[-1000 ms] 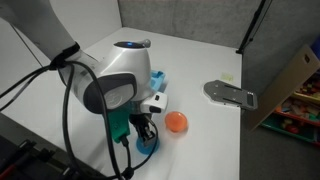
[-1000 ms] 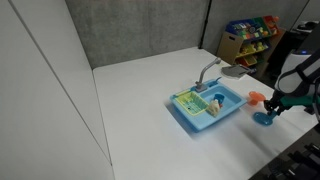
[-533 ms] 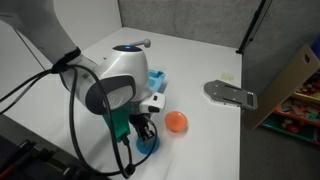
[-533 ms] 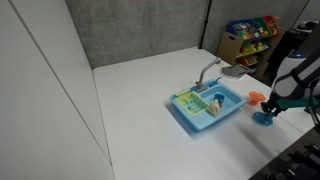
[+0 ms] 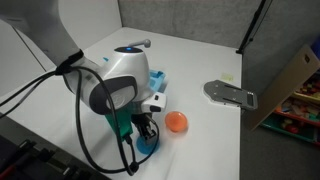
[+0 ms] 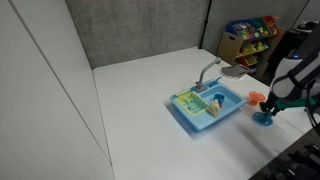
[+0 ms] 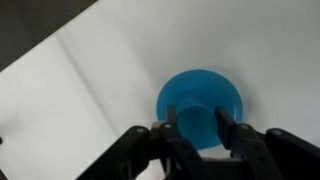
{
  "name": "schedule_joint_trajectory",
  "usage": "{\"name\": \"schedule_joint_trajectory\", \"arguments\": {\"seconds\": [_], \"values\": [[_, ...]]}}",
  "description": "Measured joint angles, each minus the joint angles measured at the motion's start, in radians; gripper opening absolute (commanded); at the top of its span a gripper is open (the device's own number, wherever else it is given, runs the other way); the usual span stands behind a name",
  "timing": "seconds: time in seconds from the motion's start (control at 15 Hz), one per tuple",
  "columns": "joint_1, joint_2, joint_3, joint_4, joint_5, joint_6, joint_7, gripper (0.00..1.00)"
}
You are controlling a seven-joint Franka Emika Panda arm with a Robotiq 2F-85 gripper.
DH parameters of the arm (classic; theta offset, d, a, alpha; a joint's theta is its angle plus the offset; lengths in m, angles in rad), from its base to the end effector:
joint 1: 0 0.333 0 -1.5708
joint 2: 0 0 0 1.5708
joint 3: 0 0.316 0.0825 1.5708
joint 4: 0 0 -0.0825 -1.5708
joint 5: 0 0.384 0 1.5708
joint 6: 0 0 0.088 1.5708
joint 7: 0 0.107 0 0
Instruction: Put the blue cup on the blue plate
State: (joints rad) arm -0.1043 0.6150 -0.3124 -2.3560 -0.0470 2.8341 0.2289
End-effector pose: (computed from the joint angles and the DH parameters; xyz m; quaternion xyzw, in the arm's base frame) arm 0.4285 -0.2093 0.0757 0.9557 -0.2726 -0.0648 0.0905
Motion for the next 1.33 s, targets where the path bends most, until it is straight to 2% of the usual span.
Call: {"name": "schedule_joint_trajectory", "arguments": {"seconds": [0.27, 0.33, 0.4, 0.67, 1.33], "values": [[0.0, 0.015, -0.001, 0.014, 0.001, 0.0, 0.0, 0.17], [0.0, 0.017, -0.001, 0.016, 0.001, 0.0, 0.0, 0.52], [0.0, 0.019, -0.001, 0.018, 0.001, 0.0, 0.0, 0.68], [0.0, 0.024, -0.001, 0.024, 0.002, 0.0, 0.0, 0.99], [-0.001, -0.019, -0.026, 0.024, 0.002, -0.013, 0.0, 1.0]]}}
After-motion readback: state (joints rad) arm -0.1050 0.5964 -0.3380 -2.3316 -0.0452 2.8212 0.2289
